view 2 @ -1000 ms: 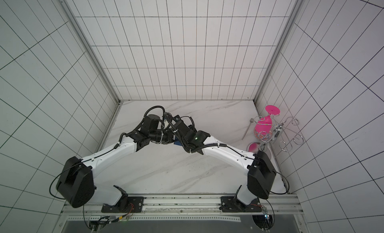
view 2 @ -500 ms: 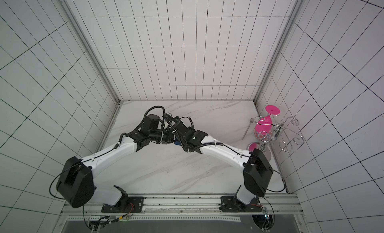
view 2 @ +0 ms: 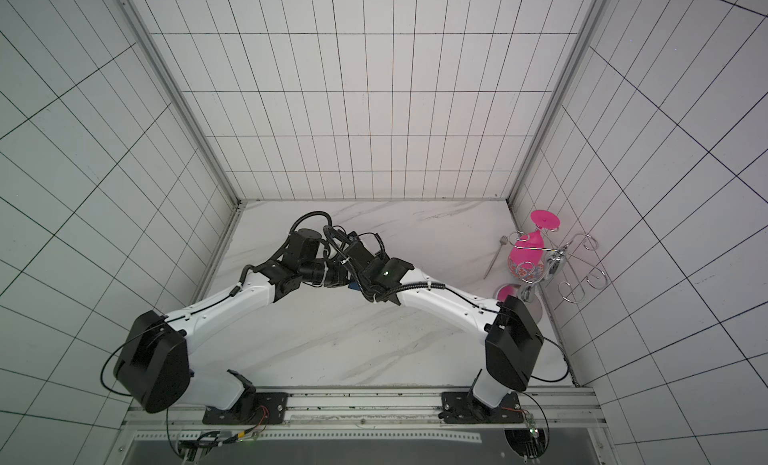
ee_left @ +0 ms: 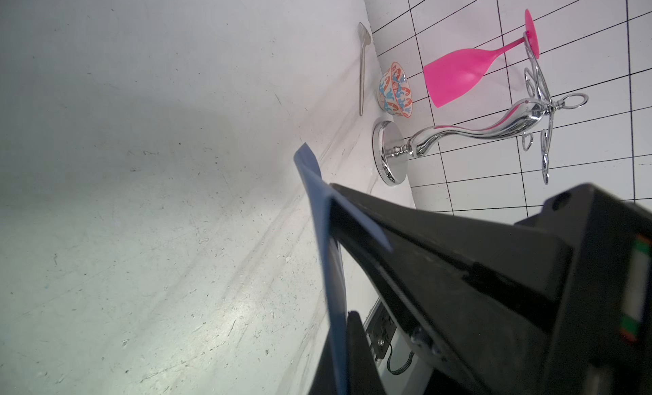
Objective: Open the envelope
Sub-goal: Open the envelope flap on the envelope.
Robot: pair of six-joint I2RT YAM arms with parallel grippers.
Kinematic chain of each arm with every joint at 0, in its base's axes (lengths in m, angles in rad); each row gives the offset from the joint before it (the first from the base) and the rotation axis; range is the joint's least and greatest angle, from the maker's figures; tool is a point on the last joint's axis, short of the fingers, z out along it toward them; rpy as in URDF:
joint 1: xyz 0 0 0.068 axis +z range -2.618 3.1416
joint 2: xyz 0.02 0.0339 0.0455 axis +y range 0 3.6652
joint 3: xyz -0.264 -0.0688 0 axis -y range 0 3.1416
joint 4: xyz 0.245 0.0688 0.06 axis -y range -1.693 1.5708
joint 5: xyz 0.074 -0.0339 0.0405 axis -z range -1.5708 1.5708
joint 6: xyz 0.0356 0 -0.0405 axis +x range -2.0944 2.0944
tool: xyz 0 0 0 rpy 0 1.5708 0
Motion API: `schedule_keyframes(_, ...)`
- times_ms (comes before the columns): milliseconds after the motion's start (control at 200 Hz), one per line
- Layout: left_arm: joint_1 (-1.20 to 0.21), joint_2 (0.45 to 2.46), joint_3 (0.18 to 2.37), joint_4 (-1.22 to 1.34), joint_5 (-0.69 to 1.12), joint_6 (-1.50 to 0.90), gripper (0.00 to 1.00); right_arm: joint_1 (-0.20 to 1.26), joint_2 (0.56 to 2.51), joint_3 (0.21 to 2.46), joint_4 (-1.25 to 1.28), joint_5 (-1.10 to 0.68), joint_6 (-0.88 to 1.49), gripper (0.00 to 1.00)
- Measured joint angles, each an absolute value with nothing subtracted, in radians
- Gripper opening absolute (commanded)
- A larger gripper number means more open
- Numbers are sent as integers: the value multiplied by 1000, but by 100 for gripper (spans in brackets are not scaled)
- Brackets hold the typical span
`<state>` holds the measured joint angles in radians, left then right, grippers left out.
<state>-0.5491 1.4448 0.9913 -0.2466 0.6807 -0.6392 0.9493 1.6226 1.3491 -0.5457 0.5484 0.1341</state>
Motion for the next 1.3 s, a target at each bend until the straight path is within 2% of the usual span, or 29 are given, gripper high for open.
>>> schedule_keyframes(1304,-556,1507,1010,-254,632,-561,0,901,1629,1418,-678,517,114,2)
